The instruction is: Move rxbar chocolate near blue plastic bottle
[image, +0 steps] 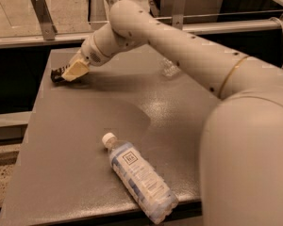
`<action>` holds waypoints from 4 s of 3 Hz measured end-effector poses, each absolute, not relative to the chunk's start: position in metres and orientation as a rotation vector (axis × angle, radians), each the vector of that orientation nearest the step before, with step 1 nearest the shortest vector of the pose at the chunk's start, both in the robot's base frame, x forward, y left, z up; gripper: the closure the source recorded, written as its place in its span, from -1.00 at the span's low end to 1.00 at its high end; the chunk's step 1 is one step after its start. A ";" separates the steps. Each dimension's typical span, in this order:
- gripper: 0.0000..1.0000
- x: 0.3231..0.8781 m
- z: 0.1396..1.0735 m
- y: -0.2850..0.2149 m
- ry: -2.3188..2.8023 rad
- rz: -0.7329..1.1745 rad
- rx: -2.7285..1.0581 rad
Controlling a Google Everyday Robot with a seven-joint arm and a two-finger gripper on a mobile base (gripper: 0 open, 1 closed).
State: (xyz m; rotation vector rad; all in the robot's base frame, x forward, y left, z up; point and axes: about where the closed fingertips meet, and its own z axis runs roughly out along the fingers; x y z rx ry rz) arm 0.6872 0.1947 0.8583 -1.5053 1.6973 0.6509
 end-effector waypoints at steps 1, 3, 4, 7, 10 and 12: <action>1.00 0.664 0.912 0.159 1.638 0.551 -1.501; 1.00 0.649 0.902 0.152 1.658 0.576 -1.558; 1.00 0.617 0.892 0.127 1.676 0.599 -1.616; 1.00 0.520 0.858 0.068 1.728 0.720 -1.710; 1.00 0.487 0.851 0.021 1.778 0.728 -1.743; 0.19 0.482 0.841 -0.005 1.823 0.724 -1.729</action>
Offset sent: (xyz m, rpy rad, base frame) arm -0.0228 -0.0343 0.0469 -0.0101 -0.0922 -0.0127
